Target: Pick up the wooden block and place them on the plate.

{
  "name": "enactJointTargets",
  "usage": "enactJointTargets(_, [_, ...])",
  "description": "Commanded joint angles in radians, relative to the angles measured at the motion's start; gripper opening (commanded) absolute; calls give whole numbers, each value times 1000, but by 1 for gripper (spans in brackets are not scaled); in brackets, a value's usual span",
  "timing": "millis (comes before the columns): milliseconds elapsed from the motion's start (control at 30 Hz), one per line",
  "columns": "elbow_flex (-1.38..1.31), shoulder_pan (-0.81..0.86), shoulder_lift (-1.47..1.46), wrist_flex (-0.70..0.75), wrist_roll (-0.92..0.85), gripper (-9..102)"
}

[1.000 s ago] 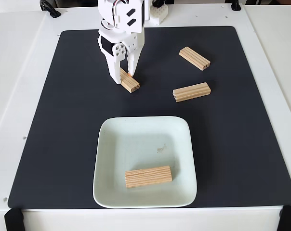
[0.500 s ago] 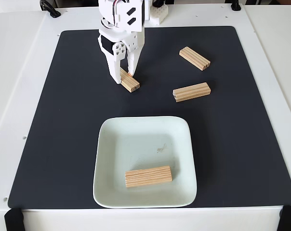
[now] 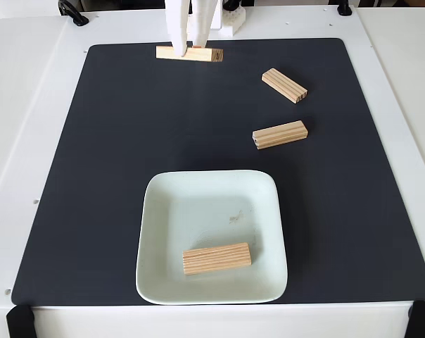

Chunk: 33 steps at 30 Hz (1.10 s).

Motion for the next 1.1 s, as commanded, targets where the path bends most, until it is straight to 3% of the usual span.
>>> enactJointTargets(0, [2, 0, 63, -2, -172, 0])
enactJointTargets(267, [-152, 25, -123, 3, -388, 0])
enactJointTargets(1067, [-1316, -71, -1253, -9, -382, 0])
